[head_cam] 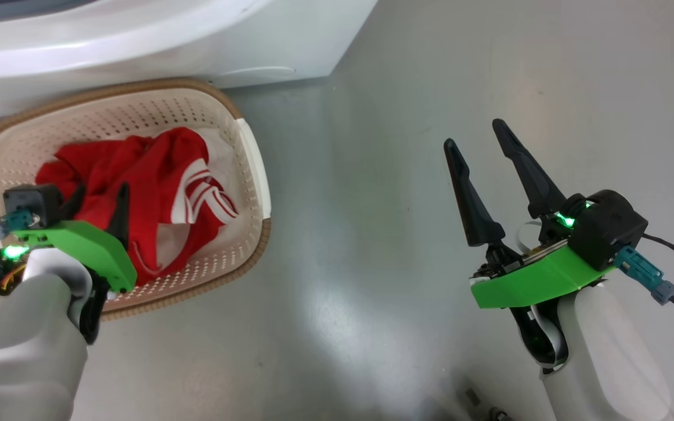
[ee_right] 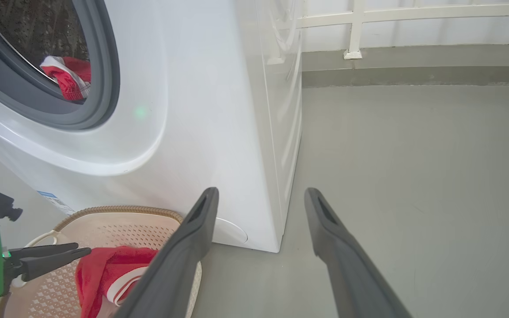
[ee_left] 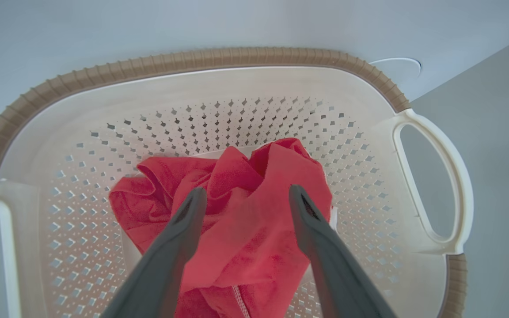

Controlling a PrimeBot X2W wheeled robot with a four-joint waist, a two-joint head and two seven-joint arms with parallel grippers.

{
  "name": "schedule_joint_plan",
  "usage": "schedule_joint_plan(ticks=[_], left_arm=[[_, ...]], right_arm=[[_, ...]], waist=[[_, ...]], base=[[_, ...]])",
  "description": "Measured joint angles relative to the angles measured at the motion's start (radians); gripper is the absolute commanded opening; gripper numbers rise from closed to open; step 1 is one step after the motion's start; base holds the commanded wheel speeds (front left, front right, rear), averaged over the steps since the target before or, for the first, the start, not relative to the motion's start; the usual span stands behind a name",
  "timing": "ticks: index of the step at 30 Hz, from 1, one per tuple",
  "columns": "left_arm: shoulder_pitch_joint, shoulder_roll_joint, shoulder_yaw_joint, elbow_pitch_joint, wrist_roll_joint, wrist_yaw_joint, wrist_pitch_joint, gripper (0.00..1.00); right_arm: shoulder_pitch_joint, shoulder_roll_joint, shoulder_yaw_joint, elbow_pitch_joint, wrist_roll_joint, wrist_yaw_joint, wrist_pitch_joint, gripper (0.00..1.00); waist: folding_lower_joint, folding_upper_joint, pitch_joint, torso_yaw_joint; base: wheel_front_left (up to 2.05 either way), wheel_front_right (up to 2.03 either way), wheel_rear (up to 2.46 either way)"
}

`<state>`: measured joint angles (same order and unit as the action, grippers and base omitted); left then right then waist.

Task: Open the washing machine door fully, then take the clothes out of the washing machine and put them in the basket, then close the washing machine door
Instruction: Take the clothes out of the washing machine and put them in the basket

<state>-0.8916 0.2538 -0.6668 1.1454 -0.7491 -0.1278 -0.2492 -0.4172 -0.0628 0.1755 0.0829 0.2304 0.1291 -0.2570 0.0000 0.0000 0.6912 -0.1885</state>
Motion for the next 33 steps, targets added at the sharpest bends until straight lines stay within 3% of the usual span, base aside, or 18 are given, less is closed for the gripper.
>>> schedule_joint_plan(ticks=[6,13,33], left_arm=[[0.008,0.025,0.021,-0.073,-0.033,0.0,0.0,1.0],[0.062,0.033,0.14,-0.154,-0.006,0.0,0.0,1.0],[0.368,-0.036,0.509,-0.601,0.329,0.0,-0.001,1.0]], right_arm=[[0.005,-0.006,-0.009,0.01,0.0,0.0,0.0,1.0],[0.013,-0.029,-0.033,0.018,0.001,0.0,0.0,1.0],[0.142,-0.095,-0.065,0.055,0.026,0.0,0.0,1.0]], waist=[[0.0,0.0,-0.034,0.021],[0.0,0.0,-0.086,0.047],[0.0,0.0001,-0.293,0.123]], base=[[0.0,0.0,0.0],[0.0,0.0,0.0],[0.0,0.0,0.0]])
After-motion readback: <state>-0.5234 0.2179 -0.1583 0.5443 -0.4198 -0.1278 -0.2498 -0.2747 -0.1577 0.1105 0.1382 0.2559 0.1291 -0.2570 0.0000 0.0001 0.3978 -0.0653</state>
